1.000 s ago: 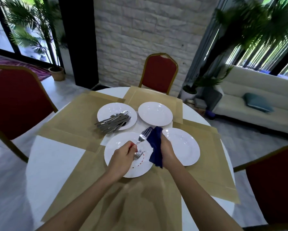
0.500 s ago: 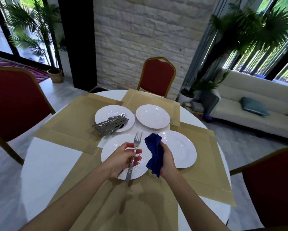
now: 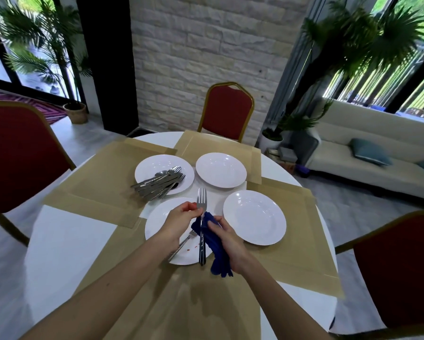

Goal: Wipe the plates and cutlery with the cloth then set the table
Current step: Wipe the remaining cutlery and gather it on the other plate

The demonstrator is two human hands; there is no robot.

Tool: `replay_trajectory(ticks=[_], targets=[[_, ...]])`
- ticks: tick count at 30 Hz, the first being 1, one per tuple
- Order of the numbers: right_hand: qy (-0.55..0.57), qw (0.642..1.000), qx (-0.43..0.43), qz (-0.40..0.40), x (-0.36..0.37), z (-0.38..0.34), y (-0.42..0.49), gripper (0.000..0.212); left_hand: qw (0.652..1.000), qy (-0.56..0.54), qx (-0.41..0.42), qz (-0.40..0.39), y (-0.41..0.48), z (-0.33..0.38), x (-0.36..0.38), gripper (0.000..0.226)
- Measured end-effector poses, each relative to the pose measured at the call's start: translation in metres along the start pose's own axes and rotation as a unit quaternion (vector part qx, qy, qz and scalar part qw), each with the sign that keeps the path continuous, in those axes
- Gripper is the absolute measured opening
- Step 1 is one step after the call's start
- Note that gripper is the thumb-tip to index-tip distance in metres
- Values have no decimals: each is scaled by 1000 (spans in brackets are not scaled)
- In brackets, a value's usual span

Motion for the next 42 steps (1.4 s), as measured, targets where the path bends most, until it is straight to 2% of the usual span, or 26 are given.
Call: replay_trajectory(ticks=[3,7,10,12,16,20,23,26,29,31,33,35,36,40,42], targets=[[-56,998,0,15,1,-2,0,23,1000,-15,-14,12,5,-4,-6,15],[-117,993,24,-5,8,5,2,26,993,-87,-26,73,17,9,-25,10],[-64,998,28,7,14,6,10,26,988,-122,-28,87,26,14,-33,11],[-22,999,35,31,16,4,17,31,993,-85,-22,77,29,10,-29,6],[-41,998,36,32,24,7,30,37,993,-80,-14,81,38,0,-26,6],[-44,997,67,12,17,22,40,35,981,-148,-63,109,66,-4,-43,4],[-33,994,98,36,-2,30,49,36,969,-178,-83,151,90,0,-61,15],[73,985,135,84,-22,36,59,32,980,-45,-92,171,123,12,-81,32],[217,961,156,70,-34,36,75,37,977,172,-75,102,156,24,-85,28],[273,945,176,35,-34,31,83,42,935,344,-25,85,170,34,-87,20],[305,935,177,17,-34,28,90,43,871,483,16,89,186,38,-90,30],[337,926,168,5,-31,28,93,42,811,575,49,93,200,34,-92,33],[343,924,167,3,-30,31,93,42,793,598,62,98,206,30,-94,34],[352,919,176,-3,-30,48,95,35,785,600,110,108,222,22,-93,41],[375,911,172,5,-33,54,97,39,748,631,147,142,220,27,-87,38]])
Point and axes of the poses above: each hand's wrist, its own y-axis towards the middle knuckle, its own x-axis out of the palm, z = x × y, the point moved 6 cm from there along y, towards the middle knuckle, and after that the axes turned 2 degrees about -z, right-handed, at the moved point
